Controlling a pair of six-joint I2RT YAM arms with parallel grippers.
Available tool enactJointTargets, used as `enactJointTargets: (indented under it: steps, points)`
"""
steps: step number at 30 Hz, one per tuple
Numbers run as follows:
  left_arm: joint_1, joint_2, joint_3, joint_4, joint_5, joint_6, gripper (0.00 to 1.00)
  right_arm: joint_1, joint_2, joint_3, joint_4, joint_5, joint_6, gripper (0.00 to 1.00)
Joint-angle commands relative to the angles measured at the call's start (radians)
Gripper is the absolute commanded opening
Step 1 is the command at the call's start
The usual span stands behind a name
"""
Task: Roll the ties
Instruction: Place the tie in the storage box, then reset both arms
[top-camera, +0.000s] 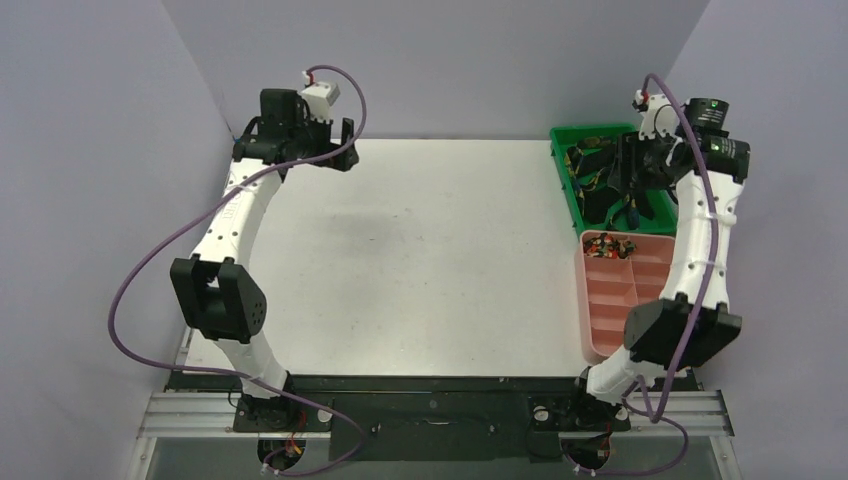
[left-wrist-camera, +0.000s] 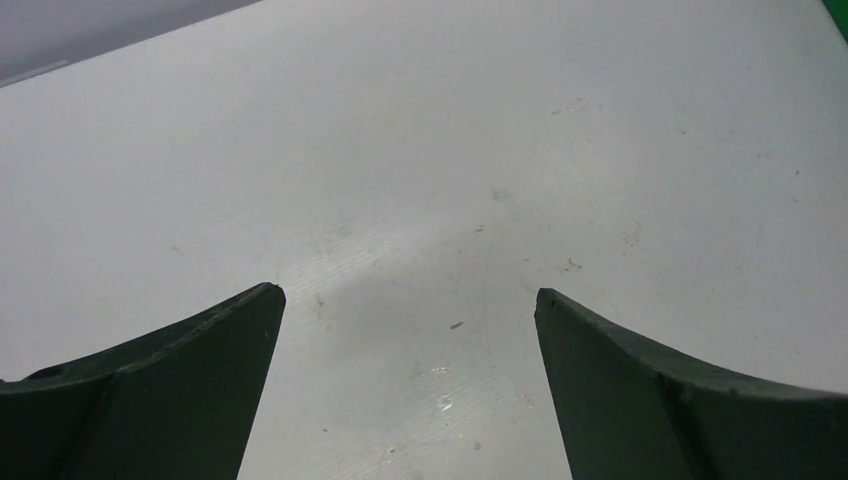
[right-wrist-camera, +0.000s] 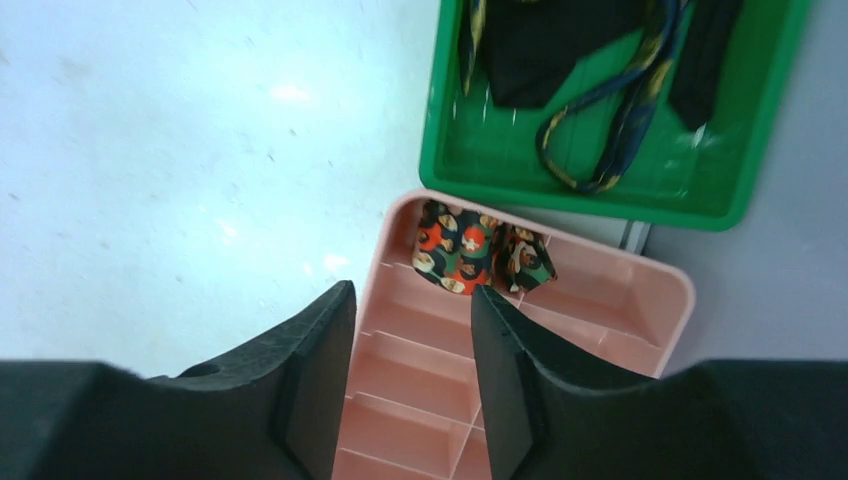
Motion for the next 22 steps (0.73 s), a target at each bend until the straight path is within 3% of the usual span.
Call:
enactJointTargets:
  steps: [1, 2, 5, 8, 11, 16, 22]
  points:
    - [0.062, 0.011, 0.133, -0.197, -0.080, 0.001, 0.97, 0.004, -0.210, -0.194, 0.290, -0.123, 0.097, 0.51]
    - [0.068, -0.007, 0.131, -0.199, -0.107, 0.001, 0.97, 0.003, -0.278, -0.238, 0.334, -0.132, 0.114, 0.54]
    - [0.083, -0.057, 0.060, -0.174, -0.195, -0.004, 0.97, 0.002, -0.382, -0.472, 0.537, -0.094, 0.229, 0.79]
    - [0.083, -0.121, -0.023, -0.150, -0.231, -0.006, 0.97, -0.001, -0.437, -0.579, 0.545, -0.118, 0.227, 0.93]
    - [0.083, -0.175, -0.150, -0.130, -0.241, -0.023, 0.97, -0.001, -0.449, -0.654, 0.482, -0.183, 0.156, 0.92]
    - [0.084, -0.268, -0.325, -0.117, -0.259, -0.048, 0.97, 0.000, -0.508, -0.762, 0.416, -0.152, 0.079, 0.88]
    - [0.083, -0.307, -0.357, -0.127, -0.243, -0.091, 0.97, 0.000, -0.574, -0.815, 0.396, -0.110, 0.054, 0.89]
